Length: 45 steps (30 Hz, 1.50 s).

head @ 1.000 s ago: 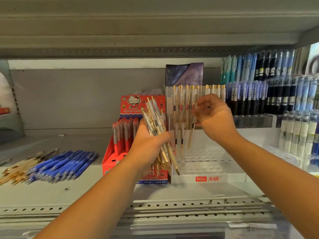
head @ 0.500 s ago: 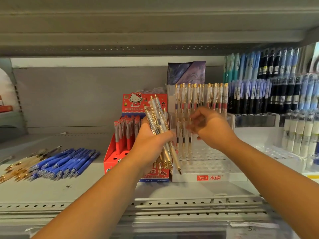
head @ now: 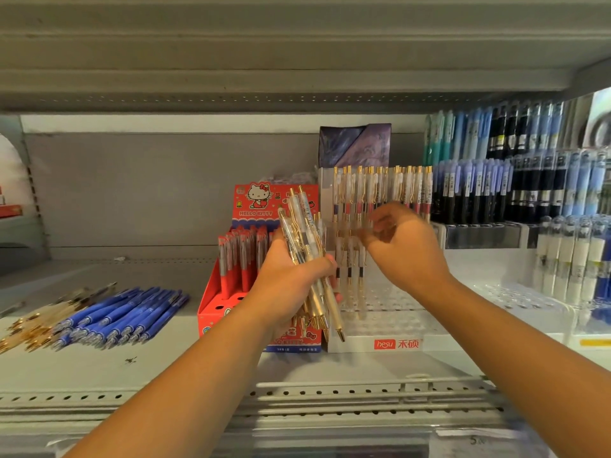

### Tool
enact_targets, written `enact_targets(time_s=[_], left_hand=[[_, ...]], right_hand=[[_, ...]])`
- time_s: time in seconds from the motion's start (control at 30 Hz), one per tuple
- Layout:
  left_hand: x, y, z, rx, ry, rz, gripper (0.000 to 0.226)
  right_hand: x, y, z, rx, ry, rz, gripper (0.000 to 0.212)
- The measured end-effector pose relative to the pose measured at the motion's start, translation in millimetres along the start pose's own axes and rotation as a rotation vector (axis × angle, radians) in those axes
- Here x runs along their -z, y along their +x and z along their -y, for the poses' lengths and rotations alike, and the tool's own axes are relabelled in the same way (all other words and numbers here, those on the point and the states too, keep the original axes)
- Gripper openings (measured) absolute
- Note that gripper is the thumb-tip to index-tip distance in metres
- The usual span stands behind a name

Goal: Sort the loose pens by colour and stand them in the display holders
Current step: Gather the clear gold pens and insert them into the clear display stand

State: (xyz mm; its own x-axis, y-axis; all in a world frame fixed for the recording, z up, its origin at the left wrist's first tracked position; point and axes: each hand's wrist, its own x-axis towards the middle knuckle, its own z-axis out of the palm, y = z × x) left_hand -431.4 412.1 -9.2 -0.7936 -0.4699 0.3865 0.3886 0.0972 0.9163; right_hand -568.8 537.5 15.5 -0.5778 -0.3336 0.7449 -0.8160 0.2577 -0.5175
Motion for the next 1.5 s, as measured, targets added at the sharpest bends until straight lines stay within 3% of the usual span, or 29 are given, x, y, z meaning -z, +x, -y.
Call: enact_targets(time_s=[0.13,0.27,0.5,0.83,1.07,1.27,1.5], left_hand=[[-0.6,1.0,-0.1,-0.019,-0.022,0.044,0.045],[-0.5,0.8,-0.2,-0.057,0.016,0.107,0.052],[-1.0,-0.5,0.1,-0.066,0.027,0.123,0.056],[-4.4,-1.6,-1.2,-0.073,-0.003,0.126,0.05],[-0.4,1.0,-4.6,-0.036,-0.073,-0.009,0.045],[0.5,1.4,-2.1,-0.016,-0.055,-0.02,0.041],[2.5,4.7,1.8,-0.032,0.043,-0.052,0.041]], right_hand=[[1.4,-4.0,23.9,0.045,0.213,0.085,0.015],[-3.7,-7.5,38.0,-0.071,0.462,0.28,0.019],[-2.0,-6.9,38.1,-0.253,0.629,0.323,0.018],[-5.3,-9.5,36.8,-0.28,0.533,0.227,0.009],[-1.3,-7.9,40.0,-0.274,0.632,0.136,0.012],[17.4,5.2,37.8,-0.248,0.671,-0.057,0.017],[31.6,14.3,11.6,-0.136,0.424,-0.12,0.017]])
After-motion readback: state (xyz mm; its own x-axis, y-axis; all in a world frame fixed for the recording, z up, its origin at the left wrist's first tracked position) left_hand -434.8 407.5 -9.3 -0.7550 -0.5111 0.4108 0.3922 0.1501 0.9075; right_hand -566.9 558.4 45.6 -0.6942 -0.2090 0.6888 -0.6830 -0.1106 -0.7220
